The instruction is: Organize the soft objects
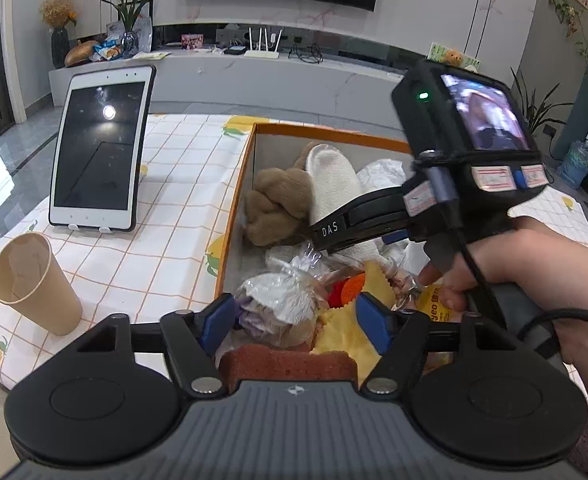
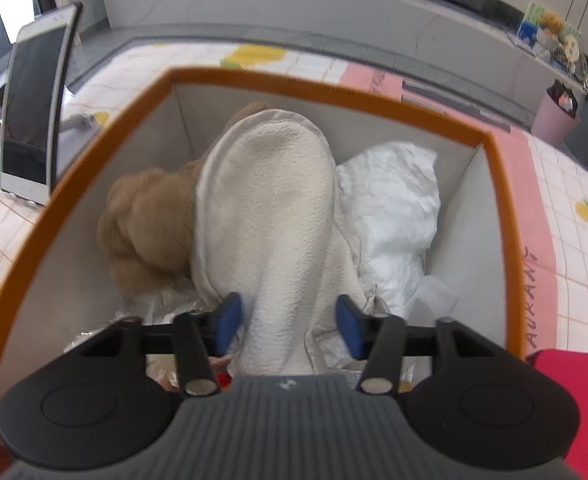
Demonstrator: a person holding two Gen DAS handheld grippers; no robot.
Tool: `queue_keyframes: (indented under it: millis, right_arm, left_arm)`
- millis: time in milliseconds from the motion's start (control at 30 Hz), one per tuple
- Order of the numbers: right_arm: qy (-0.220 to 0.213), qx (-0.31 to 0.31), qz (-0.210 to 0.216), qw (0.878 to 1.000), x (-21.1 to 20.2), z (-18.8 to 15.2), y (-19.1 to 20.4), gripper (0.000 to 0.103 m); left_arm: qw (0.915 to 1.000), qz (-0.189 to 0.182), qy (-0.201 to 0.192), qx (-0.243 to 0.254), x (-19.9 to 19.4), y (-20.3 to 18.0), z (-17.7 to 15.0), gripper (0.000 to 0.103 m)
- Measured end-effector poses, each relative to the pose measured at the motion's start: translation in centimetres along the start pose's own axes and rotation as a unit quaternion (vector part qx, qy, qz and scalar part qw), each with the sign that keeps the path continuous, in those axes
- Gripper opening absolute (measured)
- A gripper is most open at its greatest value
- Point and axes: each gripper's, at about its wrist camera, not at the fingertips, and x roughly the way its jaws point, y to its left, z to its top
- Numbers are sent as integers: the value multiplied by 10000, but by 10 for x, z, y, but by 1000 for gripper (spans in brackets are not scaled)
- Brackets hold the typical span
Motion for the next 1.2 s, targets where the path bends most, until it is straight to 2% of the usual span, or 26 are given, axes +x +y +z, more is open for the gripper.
queue_keyframes:
  millis: [67,200,233,333,367,433,500,533,567,667,733,867,967,1067,1200]
  right_arm:
    - [-221,27,19,9998,-15,0,-2,82]
    - [-833,-25,81,9965,-64,-5,-5,86]
    - [-982,29,85,9951,-80,-7,-9,91]
    - [-1542,227,52,9878,-134,-18,-27,97]
    - [-1752,284,38,9841,-152,-25,-34,98]
    - [-2169,378,-34,9754,-188,-44,-48,100]
    - [-2522,473,-144,9664,-219,-69,-64,100]
    - [-2638,513,-211,9630,-231,-82,-72,100]
    - [-2751,540,-261,9596,-241,-93,-80,100]
    - [-2885,664,-470,9540,-256,-135,-97,100]
    - [-2829,838,-528,9540,-255,-160,-106,101]
    - [-2498,1094,-427,9612,-238,-198,-117,100]
    - [-2544,1002,-559,9603,-228,-215,-113,100]
    - [-2572,908,-586,9603,-225,-225,-111,100]
    - [-2680,780,-595,9584,-223,-228,-108,100]
  left_arm:
    - [10000,31,-50,-6,-6,0,1,83]
    - [9992,207,-346,-13,-29,-5,3,83]
    - [9988,226,-424,-23,-35,-6,5,83]
    - [9970,116,-770,-45,-58,-15,7,84]
    - [9956,50,-938,-40,-67,-19,7,88]
    - [9894,-8,-1453,-48,-84,-30,3,92]
    - [9763,-13,-2162,5,-101,-44,-7,95]
    - [9689,28,-2476,42,-108,-52,-13,102]
    - [9654,90,-2604,80,-112,-61,-15,103]
    - [9717,93,-2362,-6,-117,-83,-15,103]
    - [9716,-44,-2366,-101,-119,-93,-21,103]
    - [9712,-298,-2357,206,-115,-108,-35,103]
    - [9674,-328,-2431,624,-109,-121,-51,103]
    - [9668,-151,-2339,1022,-101,-135,-62,103]
    - [9688,-21,-2222,1095,-92,-144,-69,103]
